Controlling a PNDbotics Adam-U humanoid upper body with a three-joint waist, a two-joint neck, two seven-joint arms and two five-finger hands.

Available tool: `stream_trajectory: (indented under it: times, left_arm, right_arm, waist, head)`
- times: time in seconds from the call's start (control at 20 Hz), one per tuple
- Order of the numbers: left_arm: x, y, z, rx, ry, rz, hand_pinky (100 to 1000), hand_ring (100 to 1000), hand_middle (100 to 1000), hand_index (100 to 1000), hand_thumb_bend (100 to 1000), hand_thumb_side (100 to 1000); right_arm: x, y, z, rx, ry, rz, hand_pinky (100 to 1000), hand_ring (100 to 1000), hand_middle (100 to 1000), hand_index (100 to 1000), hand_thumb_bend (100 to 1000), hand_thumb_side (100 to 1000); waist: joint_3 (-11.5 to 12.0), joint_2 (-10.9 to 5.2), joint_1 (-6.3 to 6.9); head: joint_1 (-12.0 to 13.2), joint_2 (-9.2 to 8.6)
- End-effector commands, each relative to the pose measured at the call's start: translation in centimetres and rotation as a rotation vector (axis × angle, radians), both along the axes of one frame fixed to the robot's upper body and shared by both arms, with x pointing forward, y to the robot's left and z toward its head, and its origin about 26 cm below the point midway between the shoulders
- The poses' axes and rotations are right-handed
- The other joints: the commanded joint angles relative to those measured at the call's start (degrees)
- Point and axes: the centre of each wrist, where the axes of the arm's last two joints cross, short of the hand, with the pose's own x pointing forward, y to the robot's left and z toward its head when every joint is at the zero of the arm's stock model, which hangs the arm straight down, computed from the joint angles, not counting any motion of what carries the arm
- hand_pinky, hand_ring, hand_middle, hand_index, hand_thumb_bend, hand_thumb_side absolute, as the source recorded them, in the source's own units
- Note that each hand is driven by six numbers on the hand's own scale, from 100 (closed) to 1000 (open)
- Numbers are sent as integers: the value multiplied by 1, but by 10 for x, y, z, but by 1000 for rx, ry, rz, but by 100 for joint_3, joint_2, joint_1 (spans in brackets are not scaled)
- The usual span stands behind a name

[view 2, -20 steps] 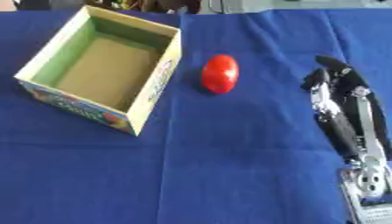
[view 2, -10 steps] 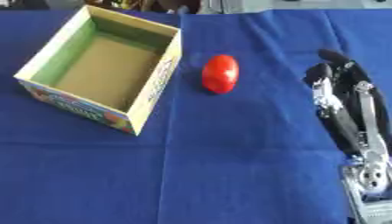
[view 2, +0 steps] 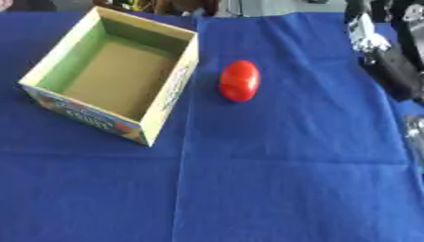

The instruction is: Pick up objects on the table and place them in the box.

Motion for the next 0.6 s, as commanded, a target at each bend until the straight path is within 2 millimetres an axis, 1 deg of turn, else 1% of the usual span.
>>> stream_trajectory:
  times: [0.05,0.2,0.35,0.5,0.55,0.6]
  left_arm:
    - [-3,0,5,16,-19,-13,563,909,825,640,100,906]
    - [-3,0,4,20,-14,-17,562,909,825,640,100,906]
    - [-4,0,3,23,-9,-20,562,910,825,639,100,906]
    - [-4,-1,2,27,-4,-26,562,910,825,639,100,906]
    - [-4,-1,2,28,-2,-27,562,910,825,639,100,906]
    - [-4,-1,2,28,-1,-28,562,910,825,639,100,906]
  right_arm:
    - [-8,0,26,-183,39,-52,802,769,766,922,100,934]
    - [-10,4,40,-317,123,-82,816,784,784,923,100,940]
    - [-8,7,50,-427,213,-93,824,797,797,943,100,942]
    - [0,6,59,-495,313,-104,828,796,799,951,100,932]
    - [4,5,61,-508,348,-106,827,796,800,956,100,910]
    - [7,4,63,-516,377,-105,827,796,800,956,100,910]
  waist:
    - [19,-156,-8]
    - [40,-182,-16]
    - [58,-205,-24]
    - [71,-221,-36]
    - [75,-223,-40]
    - [77,-225,-44]
  head:
    - [-51,32]
    - [-87,39]
    - [-129,53]
    - [-166,67]
    - [-177,68]
    - [-185,68]
